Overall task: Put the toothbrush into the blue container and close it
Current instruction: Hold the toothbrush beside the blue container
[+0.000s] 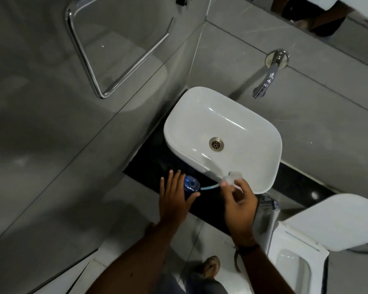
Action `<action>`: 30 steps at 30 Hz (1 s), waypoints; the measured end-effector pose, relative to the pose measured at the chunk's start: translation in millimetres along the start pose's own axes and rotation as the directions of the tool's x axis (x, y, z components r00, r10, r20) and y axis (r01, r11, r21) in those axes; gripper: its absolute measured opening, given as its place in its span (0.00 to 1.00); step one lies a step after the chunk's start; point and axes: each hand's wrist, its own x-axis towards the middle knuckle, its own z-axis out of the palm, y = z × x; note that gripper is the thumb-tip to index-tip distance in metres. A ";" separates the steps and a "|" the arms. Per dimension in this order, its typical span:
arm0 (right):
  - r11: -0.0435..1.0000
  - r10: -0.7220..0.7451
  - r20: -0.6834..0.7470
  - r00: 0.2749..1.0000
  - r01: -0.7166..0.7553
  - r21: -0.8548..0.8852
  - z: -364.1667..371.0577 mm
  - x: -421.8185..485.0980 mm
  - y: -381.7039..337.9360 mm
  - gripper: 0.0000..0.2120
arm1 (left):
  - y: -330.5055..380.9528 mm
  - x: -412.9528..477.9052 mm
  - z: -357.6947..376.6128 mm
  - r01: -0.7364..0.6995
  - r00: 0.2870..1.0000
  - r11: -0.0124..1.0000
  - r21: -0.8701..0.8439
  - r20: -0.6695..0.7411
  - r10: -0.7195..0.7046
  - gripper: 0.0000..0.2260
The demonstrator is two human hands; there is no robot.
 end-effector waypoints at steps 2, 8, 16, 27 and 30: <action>0.998 -0.051 0.010 0.999 0.051 0.024 7.5 1.6 -13.5 0.06 | -0.1 -0.9 0.8 -0.009 1.000 1.000 -0.004 -0.015 0.009 0.35; 0.994 -0.105 0.055 0.993 0.105 0.011 24.4 0.9 -2.5 0.08 | -0.3 -1.6 -1.2 -0.015 1.000 1.000 -0.008 -0.020 0.015 0.34; 0.989 -0.112 0.165 0.980 0.125 -0.074 52.0 3.8 21.9 0.14 | 5.8 -2.5 -9.0 -0.016 0.999 1.000 -0.015 -0.052 0.015 0.37; 0.920 -0.009 0.247 0.969 0.104 -0.378 66.0 3.3 48.4 0.12 | 4.8 -3.6 -8.9 -0.046 0.997 0.998 0.032 -0.056 0.047 0.25; 0.895 0.004 0.155 0.988 0.066 -0.441 56.9 5.5 50.5 0.14 | 6.6 -2.3 -11.1 -0.021 0.998 1.000 -0.006 -0.058 0.021 0.25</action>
